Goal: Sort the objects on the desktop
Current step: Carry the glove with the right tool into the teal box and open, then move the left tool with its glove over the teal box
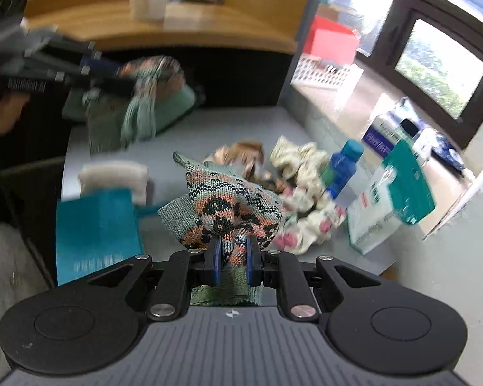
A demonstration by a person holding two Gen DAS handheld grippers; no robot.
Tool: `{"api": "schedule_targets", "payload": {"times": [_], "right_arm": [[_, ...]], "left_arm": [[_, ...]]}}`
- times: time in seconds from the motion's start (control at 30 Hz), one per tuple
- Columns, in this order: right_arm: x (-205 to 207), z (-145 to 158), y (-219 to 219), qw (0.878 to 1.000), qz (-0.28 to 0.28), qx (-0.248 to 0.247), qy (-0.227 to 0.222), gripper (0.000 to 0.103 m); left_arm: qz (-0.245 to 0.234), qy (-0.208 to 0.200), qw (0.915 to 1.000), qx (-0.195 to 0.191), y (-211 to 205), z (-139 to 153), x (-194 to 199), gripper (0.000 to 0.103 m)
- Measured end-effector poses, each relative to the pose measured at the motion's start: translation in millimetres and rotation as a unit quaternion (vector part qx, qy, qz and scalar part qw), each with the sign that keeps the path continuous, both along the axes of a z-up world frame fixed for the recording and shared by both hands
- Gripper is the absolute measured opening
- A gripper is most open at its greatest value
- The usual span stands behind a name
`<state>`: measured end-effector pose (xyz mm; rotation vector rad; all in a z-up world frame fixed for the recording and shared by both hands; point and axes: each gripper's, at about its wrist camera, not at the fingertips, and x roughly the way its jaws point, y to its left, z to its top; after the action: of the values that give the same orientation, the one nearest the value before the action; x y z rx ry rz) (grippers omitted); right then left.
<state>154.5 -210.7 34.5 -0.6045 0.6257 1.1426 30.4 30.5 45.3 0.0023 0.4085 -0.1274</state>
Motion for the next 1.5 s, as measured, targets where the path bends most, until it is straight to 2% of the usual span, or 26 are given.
{"api": "schedule_targets", "payload": {"times": [0.23,0.47,0.63,0.73,0.87,1.0,1.07,1.2,1.33,1.5], "right_arm": [[8.2,-15.3,-7.9,0.997,0.066,-0.015,0.022,0.018],[18.5,-29.1,4.4,0.990,0.121,-0.052,0.053,0.018],[16.1,-47.3,17.5,0.986,0.136,-0.088,0.050,0.019],[12.2,-50.6,20.0,0.985,0.133,-0.097,0.042,0.025],[11.5,-37.8,10.4,0.990,0.117,-0.070,0.045,0.031],[9.7,-14.3,-11.2,0.996,0.082,-0.019,0.039,0.036],[7.1,-4.1,-24.1,0.998,0.054,0.009,0.033,0.047],[-3.9,6.5,-45.5,0.999,-0.001,0.040,0.037,0.047],[-19.8,11.7,-61.1,0.996,-0.047,0.063,0.045,0.047],[-29.9,8.0,-74.2,0.987,-0.118,0.086,0.062,0.047]], "left_arm": [[-0.004,0.009,0.9999,0.009,-11.1,-2.3,2.3,0.017],[-0.006,0.011,0.9998,0.013,-15.1,-0.6,5.3,0.017],[-0.009,0.013,0.9998,0.015,-16.9,-0.1,7.0,0.017],[-0.016,0.014,0.9997,0.015,-20.4,1.0,10.3,0.017],[-0.034,0.018,0.9992,0.016,-28.0,0.0,18.7,0.017],[-0.057,0.024,0.9973,0.041,-42.2,-5.4,29.9,0.017],[-0.068,0.030,0.9962,0.046,-48.4,-8.3,37.1,0.017],[-0.085,0.048,0.9944,0.042,-63.0,-13.1,50.9,0.017],[-0.092,0.081,0.9922,0.026,-79.6,-23.0,63.8,0.018],[-0.087,0.142,0.9855,-0.031,-86.9,-41.3,80.9,0.018]]}}
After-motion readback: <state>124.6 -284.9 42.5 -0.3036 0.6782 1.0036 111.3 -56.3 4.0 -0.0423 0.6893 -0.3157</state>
